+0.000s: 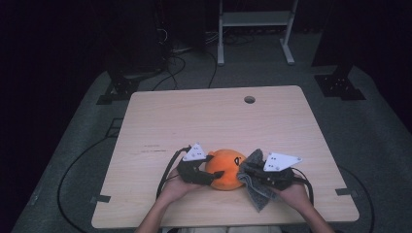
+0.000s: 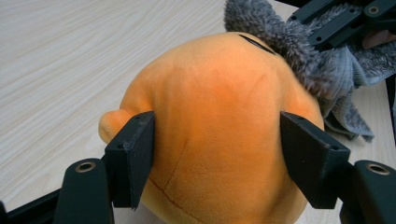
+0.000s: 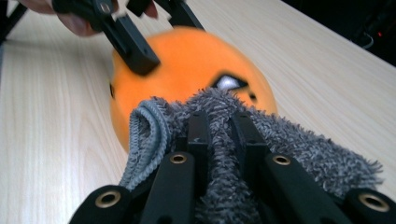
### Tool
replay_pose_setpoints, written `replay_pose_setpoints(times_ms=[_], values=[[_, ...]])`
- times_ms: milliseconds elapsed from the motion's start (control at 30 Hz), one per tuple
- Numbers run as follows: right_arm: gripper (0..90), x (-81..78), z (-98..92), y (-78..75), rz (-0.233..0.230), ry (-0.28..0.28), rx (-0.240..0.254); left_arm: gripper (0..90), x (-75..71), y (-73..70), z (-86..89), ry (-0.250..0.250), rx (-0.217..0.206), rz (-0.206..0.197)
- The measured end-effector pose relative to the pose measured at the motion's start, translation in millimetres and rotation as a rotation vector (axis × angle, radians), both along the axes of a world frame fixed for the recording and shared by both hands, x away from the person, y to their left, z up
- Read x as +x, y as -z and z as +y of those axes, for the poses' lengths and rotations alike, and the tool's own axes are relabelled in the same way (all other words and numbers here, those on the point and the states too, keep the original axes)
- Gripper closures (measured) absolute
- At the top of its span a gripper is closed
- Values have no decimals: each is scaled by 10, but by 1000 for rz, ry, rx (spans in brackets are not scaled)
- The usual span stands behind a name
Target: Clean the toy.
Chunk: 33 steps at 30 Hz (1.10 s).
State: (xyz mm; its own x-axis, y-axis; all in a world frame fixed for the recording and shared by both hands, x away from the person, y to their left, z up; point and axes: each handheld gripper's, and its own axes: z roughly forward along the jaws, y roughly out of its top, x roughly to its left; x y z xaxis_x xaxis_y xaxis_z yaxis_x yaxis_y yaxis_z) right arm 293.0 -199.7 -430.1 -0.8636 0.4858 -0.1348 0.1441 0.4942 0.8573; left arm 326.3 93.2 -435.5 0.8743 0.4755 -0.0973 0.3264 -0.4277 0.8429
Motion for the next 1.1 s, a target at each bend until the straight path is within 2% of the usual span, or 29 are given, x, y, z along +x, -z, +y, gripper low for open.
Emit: replay_pose_setpoints(times_ms=[133, 233, 267, 333, 400, 433, 467, 533, 600, 667, 733, 767, 800, 833, 867, 933, 1033, 1100], values=[[792, -1, -110, 59, 31, 37, -20, 295, 22, 8, 0, -9, -3, 3], [794, -32, -130, 48, 31, 41, -10, 291, 48, 10, -4, -26, -6, 15], [795, -88, -89, 0, 3, 13, 5, 291, 78, 16, 2, -39, -16, 30], [796, -137, 6, -57, -21, -31, 24, 293, 95, 21, -9, -45, -19, 31], [796, -149, 52, -76, -28, -50, 34, 291, 101, 21, -21, -49, -22, 31], [797, -170, 208, -117, -56, -89, 23, 291, 115, 20, -28, -53, -23, 36], [797, -168, 266, -120, -62, -99, 8, 291, 119, 22, -22, -53, -23, 39], [800, -143, 317, -90, -73, -107, -23, 296, 124, 28, 7, -48, -23, 46], [801, -127, 307, -74, -72, -106, -26, 299, 121, 33, 25, -46, -25, 52], [803, -62, 161, -19, -36, -60, -8, 299, 108, 42, 45, -44, -27, 53], [803, -45, 120, -9, -27, -45, -5, 299, 108, 43, 51, -43, -26, 53], [803, 17, 9, 29, -14, 2, -15, 298, 103, 48, 49, -45, -28, 49], [803, 17, 9, 29, -14, 2, -15, 293, 103, 48, 49, -45, -28, 49], [803, 77, -81, 69, 13, 44, -21, 276, 98, 52, 48, -45, -26, 35], [803, 96, -112, 82, 23, 60, -33, 272, 72, 74, 50, -48, -29, 14], [803, 106, -132, 85, 30, 67, -29, 271, 61, 79, 57, -49, -29, 13], [803, 82, -111, 4, 13, 41, 29, 274, 50, 79, 80, -31, -15, 9], [803, 70, 14, -127, 4, -12, 109, 282, 41, 81, 84, -18, -6, 3]])
